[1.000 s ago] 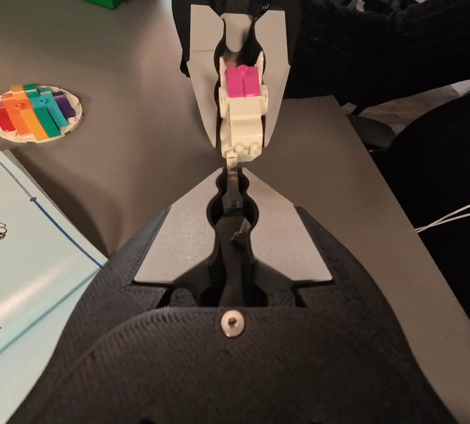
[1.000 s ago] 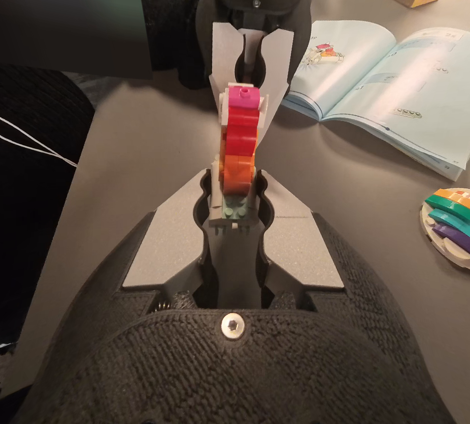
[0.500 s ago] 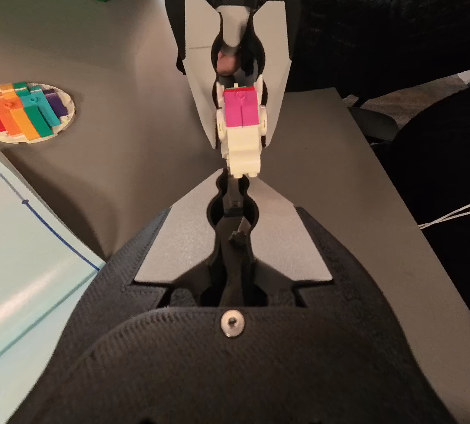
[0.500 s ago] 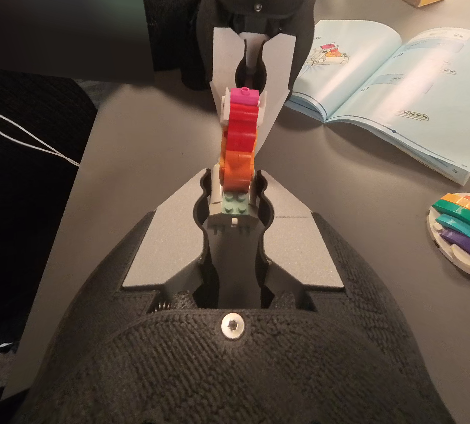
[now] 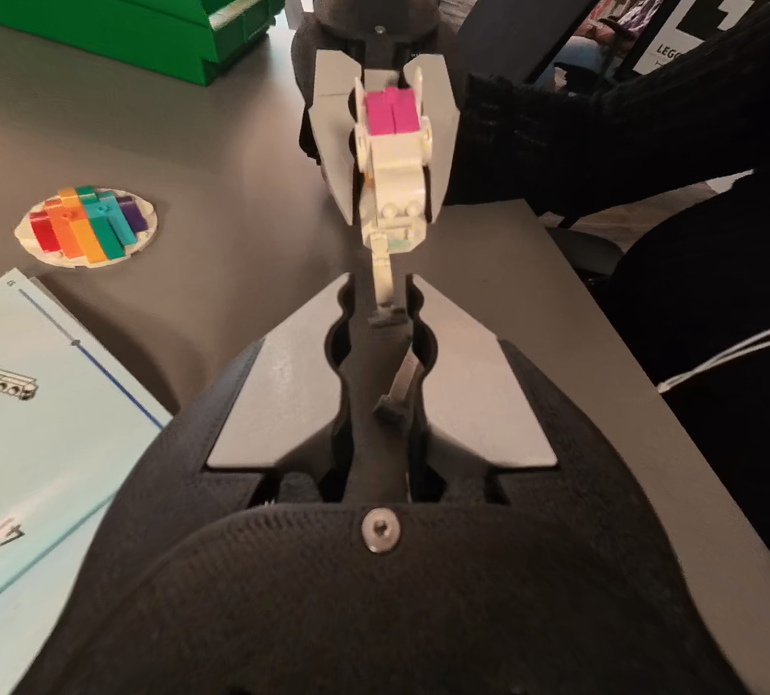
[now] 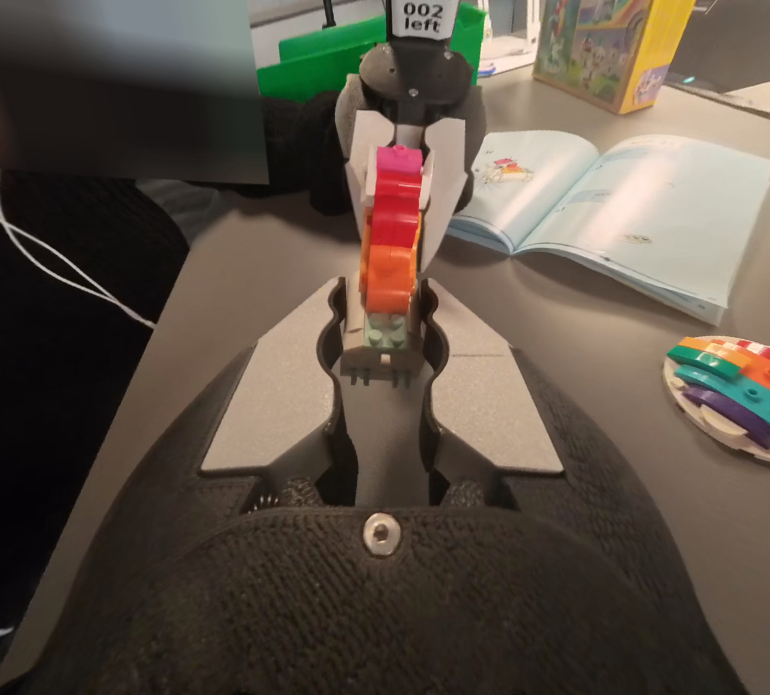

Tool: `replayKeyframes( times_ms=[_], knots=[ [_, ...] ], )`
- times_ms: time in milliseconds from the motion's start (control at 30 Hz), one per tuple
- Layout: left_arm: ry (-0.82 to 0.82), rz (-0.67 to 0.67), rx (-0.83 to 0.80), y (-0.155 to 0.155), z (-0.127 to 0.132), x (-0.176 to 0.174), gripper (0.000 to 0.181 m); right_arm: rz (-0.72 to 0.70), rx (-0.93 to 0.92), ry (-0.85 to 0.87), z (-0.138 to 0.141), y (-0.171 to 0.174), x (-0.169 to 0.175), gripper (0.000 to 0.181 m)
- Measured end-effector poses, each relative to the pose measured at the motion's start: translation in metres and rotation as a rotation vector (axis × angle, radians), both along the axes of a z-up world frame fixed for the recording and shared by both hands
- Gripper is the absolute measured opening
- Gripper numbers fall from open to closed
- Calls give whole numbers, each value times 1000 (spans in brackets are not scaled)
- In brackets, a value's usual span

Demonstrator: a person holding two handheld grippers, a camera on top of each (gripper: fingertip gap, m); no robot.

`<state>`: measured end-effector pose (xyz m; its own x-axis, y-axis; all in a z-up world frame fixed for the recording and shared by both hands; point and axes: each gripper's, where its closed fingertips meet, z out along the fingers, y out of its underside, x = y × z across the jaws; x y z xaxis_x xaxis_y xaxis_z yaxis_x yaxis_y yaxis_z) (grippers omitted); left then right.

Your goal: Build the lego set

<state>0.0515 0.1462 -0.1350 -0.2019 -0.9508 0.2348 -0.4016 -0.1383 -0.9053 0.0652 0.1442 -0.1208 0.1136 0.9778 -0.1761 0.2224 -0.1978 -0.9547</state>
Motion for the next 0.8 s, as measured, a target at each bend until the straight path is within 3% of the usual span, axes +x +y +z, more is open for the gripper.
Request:
replayKeyframes(
  times_ms=[33,200,400,500,633,700,800],
  knots=[
    [-10,-11,-2,0,2,-3,28,-11,1,11,2,2,2,34],
    [29,-89,20,1,-2,-26,40,-82,31,41,7,13,15,34],
    [217,-209,158,-17,-34,-34,41,-143,70,9,5,21,22,34],
    [305,-220,236,-17,-51,-33,37,-143,67,0,3,21,22,34],
    [312,-191,295,-12,-53,-29,11,-142,70,-10,1,20,21,34],
    [323,-168,309,-9,-53,-27,8,-145,72,-6,2,20,21,34],
    [211,-87,300,-4,-37,-14,8,-145,77,-7,2,20,20,34]
  ],
)
